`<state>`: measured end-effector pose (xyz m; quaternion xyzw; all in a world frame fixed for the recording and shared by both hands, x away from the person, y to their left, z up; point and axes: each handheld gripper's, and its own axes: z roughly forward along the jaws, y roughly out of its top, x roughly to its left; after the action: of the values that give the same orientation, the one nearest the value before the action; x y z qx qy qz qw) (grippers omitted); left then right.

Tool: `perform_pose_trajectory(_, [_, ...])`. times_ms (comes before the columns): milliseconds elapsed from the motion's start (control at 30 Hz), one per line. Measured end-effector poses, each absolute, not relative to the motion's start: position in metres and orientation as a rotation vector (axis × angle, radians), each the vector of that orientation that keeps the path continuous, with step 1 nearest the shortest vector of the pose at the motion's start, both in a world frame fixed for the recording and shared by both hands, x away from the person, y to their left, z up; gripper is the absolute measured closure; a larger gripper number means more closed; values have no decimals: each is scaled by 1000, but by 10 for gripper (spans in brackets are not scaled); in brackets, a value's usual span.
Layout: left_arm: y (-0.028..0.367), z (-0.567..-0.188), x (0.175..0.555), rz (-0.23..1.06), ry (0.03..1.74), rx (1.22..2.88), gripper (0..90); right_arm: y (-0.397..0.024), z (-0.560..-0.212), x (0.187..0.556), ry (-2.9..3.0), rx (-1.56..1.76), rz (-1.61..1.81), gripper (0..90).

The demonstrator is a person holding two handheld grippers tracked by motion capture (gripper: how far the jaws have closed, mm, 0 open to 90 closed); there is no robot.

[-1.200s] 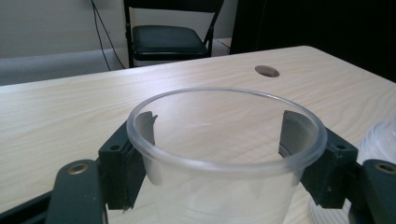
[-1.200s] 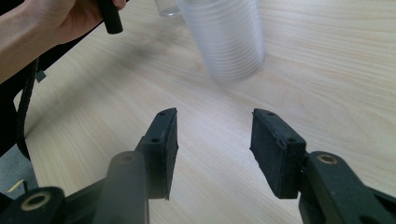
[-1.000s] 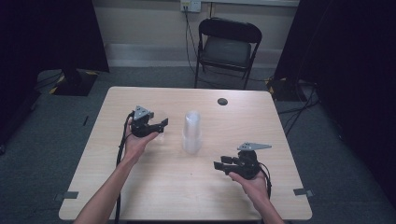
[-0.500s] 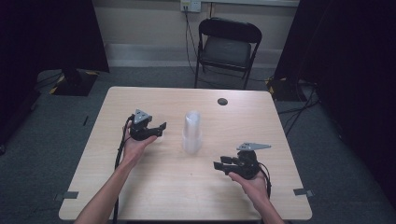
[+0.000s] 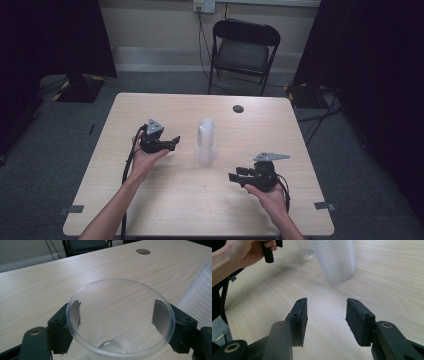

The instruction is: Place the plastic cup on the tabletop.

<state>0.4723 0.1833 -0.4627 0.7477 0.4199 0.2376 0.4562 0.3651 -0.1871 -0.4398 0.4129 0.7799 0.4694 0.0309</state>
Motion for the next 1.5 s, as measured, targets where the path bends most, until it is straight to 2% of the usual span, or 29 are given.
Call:
perform_pose_trajectory(300, [187, -464, 470, 531, 1032, 1877, 158, -188, -439, 365, 2398, 1266, 1450, 524])
perform_pose_trajectory(733, [196, -470, 464, 540, 1042, 1887, 159, -188, -438, 364, 2385, 1265, 1455, 528])
perform_pose_trajectory(967, [199, -473, 461, 492, 1056, 1919, 159, -187, -437, 365, 2385, 1268, 1455, 527])
perform_pose_trajectory(1333, [211, -469, 443, 493, 1091, 1903, 159, -189, -437, 365, 2373, 1269, 1455, 514])
perform_pose_trajectory(1500, [218, -465, 432, 496, 1048, 1908, 157, -190, -437, 365, 2365, 1277, 1451, 508])
